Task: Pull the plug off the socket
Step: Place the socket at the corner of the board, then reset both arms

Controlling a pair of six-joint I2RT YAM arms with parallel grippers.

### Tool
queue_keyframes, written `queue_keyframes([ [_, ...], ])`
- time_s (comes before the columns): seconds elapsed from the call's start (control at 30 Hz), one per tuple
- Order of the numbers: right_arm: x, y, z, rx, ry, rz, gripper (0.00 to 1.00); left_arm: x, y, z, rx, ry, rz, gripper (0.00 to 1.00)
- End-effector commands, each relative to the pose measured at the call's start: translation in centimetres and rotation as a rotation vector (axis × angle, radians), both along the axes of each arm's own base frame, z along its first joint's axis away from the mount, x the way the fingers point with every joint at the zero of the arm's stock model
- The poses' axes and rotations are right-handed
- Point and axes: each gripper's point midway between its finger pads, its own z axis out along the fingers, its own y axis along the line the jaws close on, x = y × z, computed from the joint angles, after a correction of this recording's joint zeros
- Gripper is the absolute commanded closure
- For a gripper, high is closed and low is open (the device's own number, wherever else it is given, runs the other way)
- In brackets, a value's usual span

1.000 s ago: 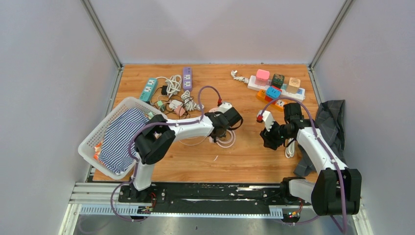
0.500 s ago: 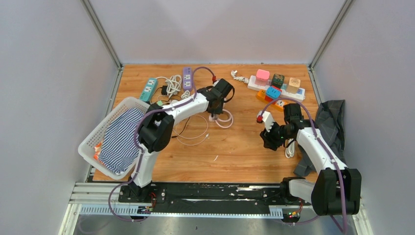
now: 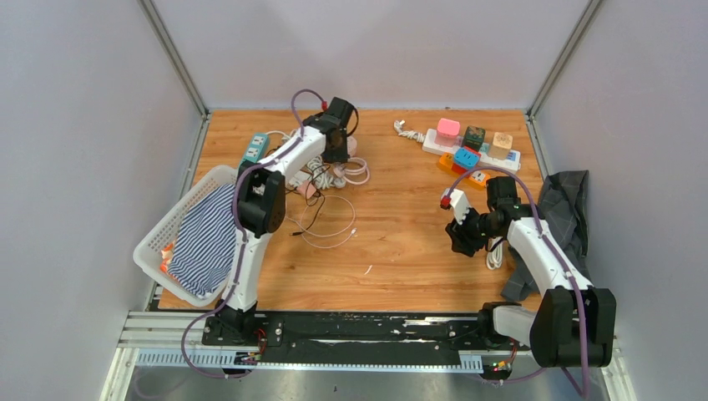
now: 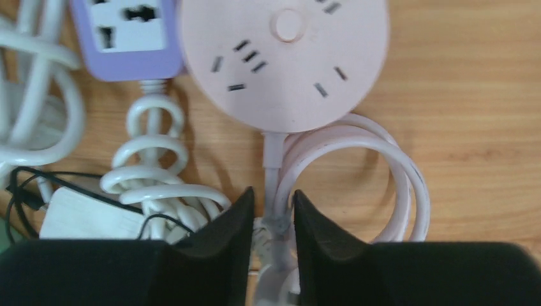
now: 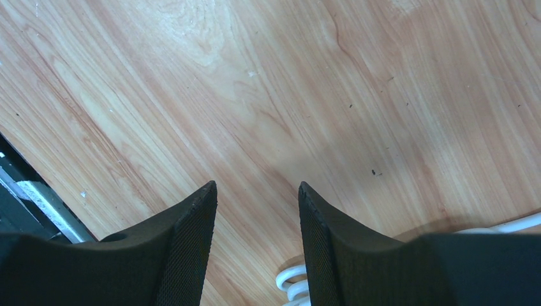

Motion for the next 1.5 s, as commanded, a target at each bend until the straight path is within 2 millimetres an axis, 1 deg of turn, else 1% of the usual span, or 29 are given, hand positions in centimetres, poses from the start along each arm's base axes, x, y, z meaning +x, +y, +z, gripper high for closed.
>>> queue_keyframes([
  [0.0, -0.6, -0.2, -0.4, 0.006, 0.017, -0.002, 0.48, -0.4, 1.5, 1.0, -0.057, 0.039, -0.013, 0.59],
  [0.07, -0.6, -0.2, -0.4, 0.006, 0.019, -0.001, 0.48, -0.6, 1.6, 2.5, -0.068, 0.019, -0.048, 0.44],
  [0.13, -0.6, -0.2, -0.4, 0.005, 0.019, -0.001, 0.48, -0.7, 1.6, 4.5, -0.068, -0.022, -0.077, 0.32],
  [0.2, -0.6, -0.2, -0.5, 0.004, 0.020, -0.001, 0.48, -0.8, 1.9, 6.9, -0.064, -0.069, -0.099, 0.24],
  [0.37, -0.6, -0.2, -0.4, 0.003, 0.016, -0.001, 0.47, -1.5, 2.1, 13.5, -0.096, -0.215, -0.158, 0.21],
  [0.47, -0.6, -0.2, -0.4, 0.004, 0.015, -0.001, 0.48, -2.6, 2.0, 17.7, -0.156, -0.337, -0.197, 0.16],
  [0.5, -0.6, -0.2, -0.4, 0.003, 0.015, -0.001, 0.48, -3.0, 2.0, 18.8, -0.173, -0.375, -0.207, 0.15],
  [0.57, -0.6, -0.2, -0.3, 0.005, 0.015, 0.000, 0.48, -4.1, 2.1, 21.3, -0.208, -0.467, -0.229, 0.11],
  [0.67, -0.6, 0.0, 0.1, 0.015, 0.004, 0.004, 0.48, -6.3, 2.6, 25.6, -0.267, -0.625, -0.259, 0.01],
  [0.7, -0.6, 0.0, 0.3, 0.019, 0.000, 0.006, 0.47, -7.1, 2.9, 27.0, -0.278, -0.669, -0.266, 0.00],
  [0.73, -0.4, -0.5, 0.5, 0.022, -0.010, -0.021, 0.47, -7.7, 3.2, 28.3, -0.284, -0.705, -0.271, 0.00],
  [0.77, -0.4, -0.5, 0.6, 0.027, -0.017, -0.022, 0.47, -8.5, 3.5, 29.6, -0.291, -0.736, -0.281, 0.00],
  [0.87, -0.3, -0.6, 1.4, 0.039, -0.038, -0.025, 0.47, -10.7, 3.4, 32.5, -0.331, -0.781, -0.332, 0.00],
  [0.93, -0.3, -0.6, 2.4, 0.051, -0.063, -0.028, 0.47, -12.7, 2.0, 33.4, -0.402, -0.767, -0.433, 0.00],
  [1.0, -0.2, -1.0, 4.1, 0.063, -0.113, -0.048, 0.46, -14.6, 1.2, 33.4, -0.468, -0.740, -0.486, 0.00],
  [1.03, 0.0, -1.2, 5.1, 0.073, -0.151, -0.062, 0.46, -15.5, 1.2, 33.4, -0.487, -0.736, -0.504, 0.00],
  [1.1, 0.0, -1.6, 7.3, 0.082, -0.252, -0.081, 0.44, -17.2, 1.7, 33.7, -0.503, -0.754, -0.515, 0.00],
  [1.17, -0.2, -1.9, 8.9, 0.076, -0.332, -0.086, 0.41, -18.6, 2.4, 32.9, -0.486, -0.754, -0.519, 0.00],
  [1.2, -0.3, -2.0, 9.6, 0.070, -0.370, -0.083, 0.37, -19.3, 2.8, 32.5, -0.474, -0.752, -0.526, 0.00],
  [1.3, -0.9, -1.8, 11.7, 0.065, -0.473, -0.068, 0.21, -21.6, 3.5, 31.2, -0.463, -0.733, -0.553, 0.00],
  [1.37, -1.3, -1.4, 13.5, 0.084, -0.532, -0.069, 0.12, -23.0, 3.8, 30.4, -0.467, -0.728, -0.577, 0.00],
  [1.47, -2.1, -0.3, 16.7, 0.162, -0.586, -0.086, 0.02, -24.5, 4.5, 29.0, -0.454, -0.734, -0.592, 0.00],
])
